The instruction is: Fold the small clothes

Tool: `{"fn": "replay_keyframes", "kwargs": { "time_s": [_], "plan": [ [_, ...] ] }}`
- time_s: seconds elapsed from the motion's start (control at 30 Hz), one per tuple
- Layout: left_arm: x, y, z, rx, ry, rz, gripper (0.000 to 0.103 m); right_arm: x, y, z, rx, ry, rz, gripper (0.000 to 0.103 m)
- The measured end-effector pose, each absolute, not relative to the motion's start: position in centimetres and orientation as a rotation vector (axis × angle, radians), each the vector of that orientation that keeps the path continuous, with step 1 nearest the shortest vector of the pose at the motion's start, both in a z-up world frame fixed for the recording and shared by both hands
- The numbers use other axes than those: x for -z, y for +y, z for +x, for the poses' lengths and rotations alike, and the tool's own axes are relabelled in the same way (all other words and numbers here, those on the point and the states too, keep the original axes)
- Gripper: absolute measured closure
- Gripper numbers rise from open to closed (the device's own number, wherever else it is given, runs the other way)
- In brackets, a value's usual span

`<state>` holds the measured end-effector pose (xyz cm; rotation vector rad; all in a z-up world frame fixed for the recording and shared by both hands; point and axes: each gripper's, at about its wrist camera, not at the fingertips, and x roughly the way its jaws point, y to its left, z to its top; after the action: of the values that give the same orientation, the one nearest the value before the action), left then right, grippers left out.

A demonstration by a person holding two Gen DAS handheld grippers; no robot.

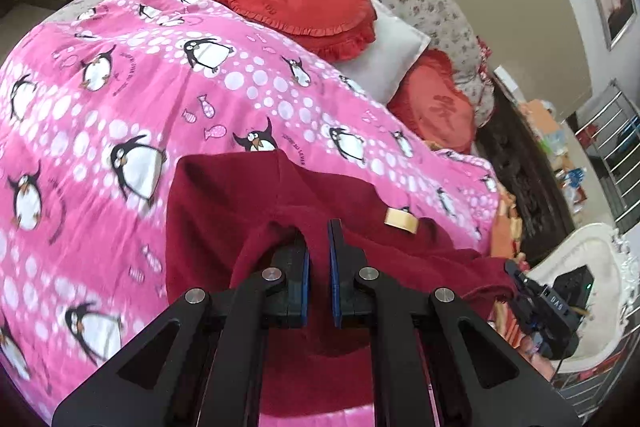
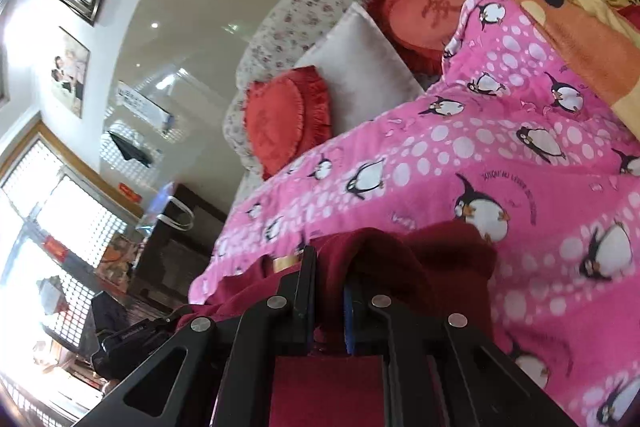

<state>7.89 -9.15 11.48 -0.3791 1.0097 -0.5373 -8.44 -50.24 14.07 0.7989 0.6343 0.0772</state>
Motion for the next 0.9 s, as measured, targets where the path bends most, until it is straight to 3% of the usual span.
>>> {"fn": "replay_keyframes", "kwargs": {
  "time_s": [0.13,0.2,0.23,0.27,0.3,0.37,0.43,0.57,0.9],
  "plan": [
    [-10.5,-9.3,8.8,0.536,1.065,-0.391,0.093,-12.2,-50.9,-6.5,-0.067,0.725,0.832,0.091],
    [-10.5,-9.0,9.2,0.541,1.085,-0.391,0.086,-12.0,-51.4,-6.2,-0.072,0.743,0.86,0.086],
    [-10.9,-8.7,9.2,0.549,1.088,-0.399,0.084,-12.5,-51.7,-6.4,-0.078,0.732,0.866,0.076],
    [-11.4,-8.3,9.2,0.558,1.083,-0.409,0.076,-13.0,-52.0,-6.6,-0.076,0.715,0.868,0.06],
    [-11.9,-7.8,9.2,0.554,1.068,-0.416,0.056,-13.7,-52.3,-7.3,-0.06,0.683,0.867,0.054],
    [-13.3,-6.8,9.0,0.514,0.997,-0.436,0.026,-15.3,-53.0,-8.9,-0.007,0.609,0.866,0.052],
    [-14.6,-5.6,8.5,0.515,0.916,-0.482,0.024,-16.3,-53.1,-9.9,-0.03,0.593,0.854,0.052],
    [-14.9,-6.0,8.0,0.52,0.926,-0.442,0.024,-17.1,-51.0,-10.4,-0.064,0.62,0.741,0.052],
    [-8.9,-11.4,10.2,0.4,1.034,-0.253,0.024,-12.9,-46.9,-4.1,-0.035,0.743,0.557,0.056]
  ]
}}
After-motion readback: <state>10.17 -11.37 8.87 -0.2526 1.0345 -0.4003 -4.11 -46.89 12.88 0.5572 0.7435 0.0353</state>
